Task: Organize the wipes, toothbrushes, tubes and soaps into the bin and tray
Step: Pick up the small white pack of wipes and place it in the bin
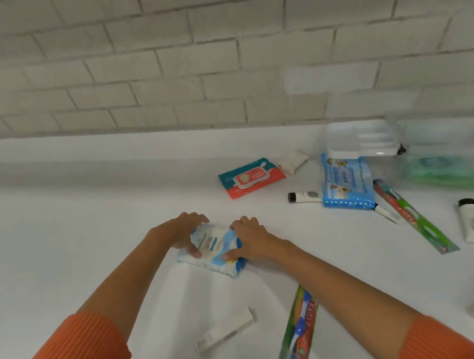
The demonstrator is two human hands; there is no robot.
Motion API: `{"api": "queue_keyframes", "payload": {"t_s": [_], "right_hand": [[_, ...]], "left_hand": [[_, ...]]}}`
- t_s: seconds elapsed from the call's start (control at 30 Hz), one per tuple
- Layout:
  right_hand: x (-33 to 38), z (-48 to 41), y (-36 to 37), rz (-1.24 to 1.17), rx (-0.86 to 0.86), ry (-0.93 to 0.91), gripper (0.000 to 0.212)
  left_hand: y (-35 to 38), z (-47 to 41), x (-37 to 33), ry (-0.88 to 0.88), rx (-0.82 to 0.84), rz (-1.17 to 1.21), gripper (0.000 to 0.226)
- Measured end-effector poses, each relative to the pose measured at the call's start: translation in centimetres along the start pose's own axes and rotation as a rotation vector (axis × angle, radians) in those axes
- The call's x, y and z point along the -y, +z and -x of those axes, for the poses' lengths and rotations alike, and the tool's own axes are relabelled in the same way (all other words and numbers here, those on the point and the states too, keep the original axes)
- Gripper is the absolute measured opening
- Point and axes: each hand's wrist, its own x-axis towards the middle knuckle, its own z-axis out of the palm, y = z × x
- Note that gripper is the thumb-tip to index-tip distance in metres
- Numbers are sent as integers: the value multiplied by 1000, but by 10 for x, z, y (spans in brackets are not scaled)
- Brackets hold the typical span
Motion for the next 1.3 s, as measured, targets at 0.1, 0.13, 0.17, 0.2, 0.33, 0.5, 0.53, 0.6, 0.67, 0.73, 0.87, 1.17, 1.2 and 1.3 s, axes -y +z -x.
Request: {"api": "queue_keyframes", "payload": {"t_s": [0.1,0.13,0.17,0.2,0.33,0.5,0.53,0.6,0.67,0.73,0.87,1.17,1.2,1.3], "right_hand": [[4,-6,-6,-3,58,57,75],[6,-8,-7,-3,73,76,75],[7,-9,-8,-6,87,91,76],[8,-11,-8,-16,93,110,76],[15,-13,-11,-15,129,157,73],[15,-3,-30,-130,134,195,62],[9,4,-38,-130,116,202,59],[6,3,-41,-120,132,200,54],[3,5,-45,-103,122,199,53],[-1,8,-51,-92,120,195,52],[-25,32,-87,-89,2,214,49],[-102,110,-187,-211,-269,240,41],[-112,117,-197,-211,-299,236,40],[-141,141,-227,-212,-388,234,37]], "left_hand": [[-7,-11,1,66,40,-61,83],[-9,-13,1,82,52,-96,82],[-11,-15,1,97,62,-128,81],[-13,-16,0,115,73,-154,80],[-21,-17,-2,177,76,-174,76],[-35,-22,-7,200,111,-133,65],[-41,-24,-17,212,114,-148,64],[-46,-25,-18,199,123,-142,59],[-51,-22,-23,206,134,-132,54],[-57,-21,-27,220,150,-86,44],[-84,-28,-61,321,95,-51,50],[-128,-39,-180,495,-146,19,39],[-131,-39,-193,517,-175,35,38],[-140,-41,-236,593,-267,87,35]]}}
